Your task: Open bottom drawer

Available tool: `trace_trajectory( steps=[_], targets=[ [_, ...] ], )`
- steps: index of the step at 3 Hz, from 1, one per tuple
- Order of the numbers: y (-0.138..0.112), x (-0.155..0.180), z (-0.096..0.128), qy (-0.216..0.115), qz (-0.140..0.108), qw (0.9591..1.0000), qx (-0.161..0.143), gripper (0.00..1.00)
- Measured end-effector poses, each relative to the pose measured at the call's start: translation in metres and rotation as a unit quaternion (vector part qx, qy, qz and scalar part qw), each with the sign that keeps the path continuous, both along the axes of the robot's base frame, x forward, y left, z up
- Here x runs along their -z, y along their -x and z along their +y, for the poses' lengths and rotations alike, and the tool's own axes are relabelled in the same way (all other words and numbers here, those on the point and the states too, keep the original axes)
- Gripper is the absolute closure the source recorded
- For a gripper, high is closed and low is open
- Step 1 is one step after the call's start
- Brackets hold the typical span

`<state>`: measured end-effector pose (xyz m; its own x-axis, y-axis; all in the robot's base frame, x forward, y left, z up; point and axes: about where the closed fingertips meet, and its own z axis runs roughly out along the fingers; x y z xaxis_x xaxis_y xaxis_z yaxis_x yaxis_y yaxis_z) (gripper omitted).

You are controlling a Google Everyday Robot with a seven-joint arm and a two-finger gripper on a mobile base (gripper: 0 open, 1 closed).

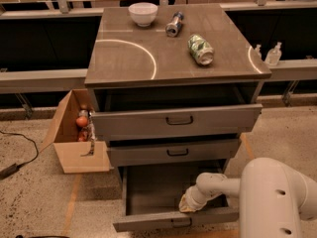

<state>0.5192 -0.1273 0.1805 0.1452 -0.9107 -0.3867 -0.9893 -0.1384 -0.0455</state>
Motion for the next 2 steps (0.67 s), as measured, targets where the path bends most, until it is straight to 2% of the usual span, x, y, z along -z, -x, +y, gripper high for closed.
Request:
trace_trajectory(
  steps=[1,2],
  targets=[
    [0.0125,0.0017,0.0022,-0.002,0.032,0.9994,-0.012,1.0],
    [0.0183,0.0012,0.0033,-0.003,0.044,0.9989,-0.017,1.0]
  ],
)
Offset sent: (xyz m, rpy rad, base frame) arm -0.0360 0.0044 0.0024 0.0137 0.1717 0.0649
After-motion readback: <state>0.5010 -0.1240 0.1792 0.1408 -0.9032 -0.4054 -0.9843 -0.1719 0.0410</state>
